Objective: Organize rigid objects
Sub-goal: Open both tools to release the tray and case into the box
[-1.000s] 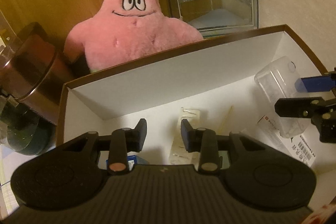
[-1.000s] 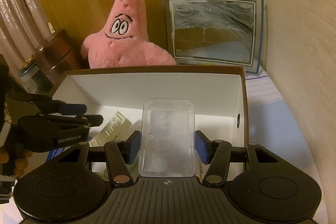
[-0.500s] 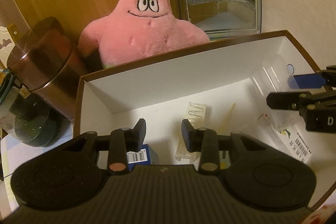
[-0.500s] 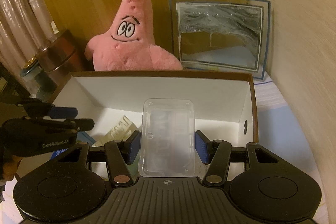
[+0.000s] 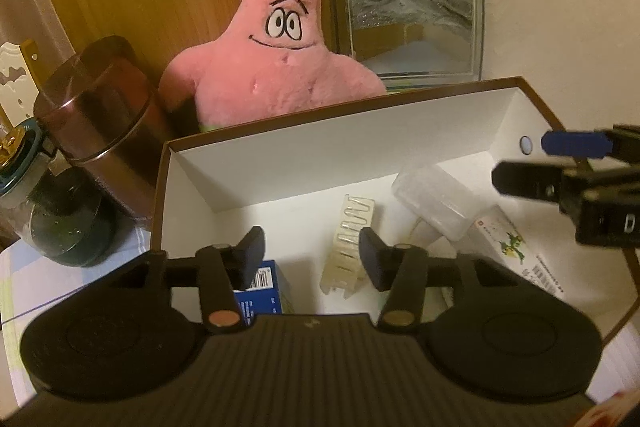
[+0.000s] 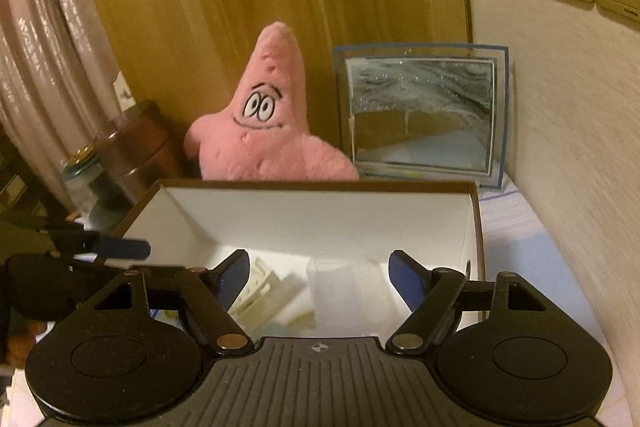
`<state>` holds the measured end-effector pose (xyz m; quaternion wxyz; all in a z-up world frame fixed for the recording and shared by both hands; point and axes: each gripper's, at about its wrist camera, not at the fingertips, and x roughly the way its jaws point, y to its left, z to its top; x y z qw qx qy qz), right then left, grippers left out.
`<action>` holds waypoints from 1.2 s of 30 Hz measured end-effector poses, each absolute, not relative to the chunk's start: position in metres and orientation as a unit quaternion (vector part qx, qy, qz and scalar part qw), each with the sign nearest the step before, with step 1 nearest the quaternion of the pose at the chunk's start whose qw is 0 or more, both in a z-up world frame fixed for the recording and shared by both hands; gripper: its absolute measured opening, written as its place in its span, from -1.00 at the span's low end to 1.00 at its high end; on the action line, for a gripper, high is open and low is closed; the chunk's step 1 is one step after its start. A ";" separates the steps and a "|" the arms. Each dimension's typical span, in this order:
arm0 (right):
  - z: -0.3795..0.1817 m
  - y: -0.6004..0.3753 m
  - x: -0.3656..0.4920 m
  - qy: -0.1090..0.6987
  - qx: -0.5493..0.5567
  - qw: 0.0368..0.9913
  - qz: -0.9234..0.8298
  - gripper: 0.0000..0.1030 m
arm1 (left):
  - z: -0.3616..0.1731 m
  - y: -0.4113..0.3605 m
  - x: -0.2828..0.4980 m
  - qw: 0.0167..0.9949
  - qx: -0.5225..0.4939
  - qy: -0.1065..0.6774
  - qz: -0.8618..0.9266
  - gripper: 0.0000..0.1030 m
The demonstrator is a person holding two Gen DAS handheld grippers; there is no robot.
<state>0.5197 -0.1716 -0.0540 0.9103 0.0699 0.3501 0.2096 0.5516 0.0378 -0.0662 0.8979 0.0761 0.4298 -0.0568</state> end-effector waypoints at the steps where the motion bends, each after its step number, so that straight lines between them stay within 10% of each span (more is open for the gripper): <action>1: -0.054 -0.172 0.517 0.354 0.069 0.908 0.211 0.49 | -0.065 0.038 0.549 0.899 0.075 0.428 -0.058 0.03; 36: -0.020 -0.177 0.366 0.377 0.084 0.890 0.242 0.49 | -0.009 0.065 0.379 0.913 -0.008 0.404 -0.048 0.07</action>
